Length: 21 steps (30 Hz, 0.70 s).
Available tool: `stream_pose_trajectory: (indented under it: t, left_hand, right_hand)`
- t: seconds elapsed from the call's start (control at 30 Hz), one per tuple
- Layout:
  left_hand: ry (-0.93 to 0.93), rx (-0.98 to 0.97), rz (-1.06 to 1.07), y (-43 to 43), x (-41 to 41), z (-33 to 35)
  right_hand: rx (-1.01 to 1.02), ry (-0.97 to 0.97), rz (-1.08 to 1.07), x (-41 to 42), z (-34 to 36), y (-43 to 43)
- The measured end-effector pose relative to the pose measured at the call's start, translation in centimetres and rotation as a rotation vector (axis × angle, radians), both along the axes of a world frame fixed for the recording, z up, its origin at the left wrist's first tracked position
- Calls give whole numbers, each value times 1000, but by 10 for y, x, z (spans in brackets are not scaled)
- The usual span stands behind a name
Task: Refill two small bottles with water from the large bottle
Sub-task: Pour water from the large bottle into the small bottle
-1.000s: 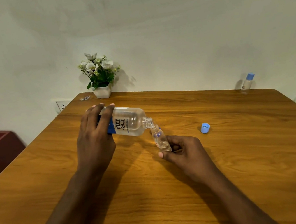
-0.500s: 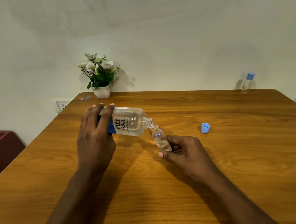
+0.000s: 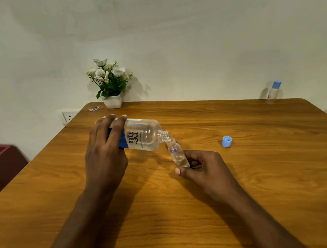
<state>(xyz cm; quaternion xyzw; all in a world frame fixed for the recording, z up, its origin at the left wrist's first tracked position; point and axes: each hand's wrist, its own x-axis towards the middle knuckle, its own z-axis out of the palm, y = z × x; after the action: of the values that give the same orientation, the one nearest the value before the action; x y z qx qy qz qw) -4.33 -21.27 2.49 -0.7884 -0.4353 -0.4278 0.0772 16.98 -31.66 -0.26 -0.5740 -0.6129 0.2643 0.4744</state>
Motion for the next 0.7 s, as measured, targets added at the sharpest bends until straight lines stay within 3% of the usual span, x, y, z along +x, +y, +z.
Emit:
stream_pose_trajectory:
  t: [0.7]
  left_hand:
    - [1,2,-5,-1,0,-1]
  right_hand:
    - [12,-14,-3,0,1,0]
